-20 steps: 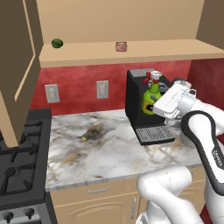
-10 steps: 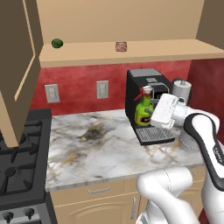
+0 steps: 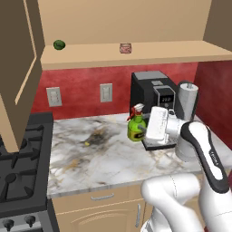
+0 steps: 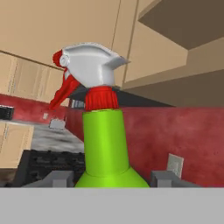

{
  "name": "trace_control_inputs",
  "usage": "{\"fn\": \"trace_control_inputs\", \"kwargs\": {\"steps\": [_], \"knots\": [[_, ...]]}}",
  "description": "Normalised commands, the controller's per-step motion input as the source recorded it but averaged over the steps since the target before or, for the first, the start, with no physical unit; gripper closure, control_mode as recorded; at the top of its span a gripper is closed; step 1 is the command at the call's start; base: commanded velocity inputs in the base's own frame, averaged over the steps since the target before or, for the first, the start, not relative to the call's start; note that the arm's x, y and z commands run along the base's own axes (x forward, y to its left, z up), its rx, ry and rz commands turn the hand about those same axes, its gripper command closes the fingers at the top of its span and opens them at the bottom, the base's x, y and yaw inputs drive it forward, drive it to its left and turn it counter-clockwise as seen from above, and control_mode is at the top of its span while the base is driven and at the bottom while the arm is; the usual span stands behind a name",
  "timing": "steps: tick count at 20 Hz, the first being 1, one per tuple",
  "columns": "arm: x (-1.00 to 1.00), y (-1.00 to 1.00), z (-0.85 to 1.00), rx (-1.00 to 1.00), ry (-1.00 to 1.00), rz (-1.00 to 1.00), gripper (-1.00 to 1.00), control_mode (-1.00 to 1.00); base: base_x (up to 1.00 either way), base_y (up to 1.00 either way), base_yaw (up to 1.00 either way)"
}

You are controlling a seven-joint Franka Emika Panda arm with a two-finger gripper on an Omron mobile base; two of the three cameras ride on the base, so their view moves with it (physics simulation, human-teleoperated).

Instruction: Pick the bar soap and spray from the cabinet and place them on the counter.

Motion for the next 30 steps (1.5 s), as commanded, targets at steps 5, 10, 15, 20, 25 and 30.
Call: {"fn": "trace_control_inputs", "kwargs": {"steps": [5, 10, 15, 20, 25, 30], "knots": [[0.1, 0.61, -0.69, 0.0, -0.04, 0.05, 1.0, -1.0, 0.0, 0.0, 0.0], [0.1, 0.42, -0.64, 0.01, -0.01, 0.07, 1.0, -1.0, 0.0, 0.0, 0.0], [0.02, 0.17, -0.25, 0.0, -0.01, 0.02, 1.0, -1.0, 0.0, 0.0, 0.0], [0.3, 0.14, -0.21, 0.0, 0.0, -0.02, 1.0, -1.0, 0.0, 0.0, 0.0], [0.37, 0.27, -0.36, 0.03, -0.02, -0.05, 1.0, -1.0, 0.0, 0.0, 0.0], [0.29, 0.27, -0.41, 0.06, -0.03, -0.06, 1.0, -1.0, 0.0, 0.0, 0.0]]}}
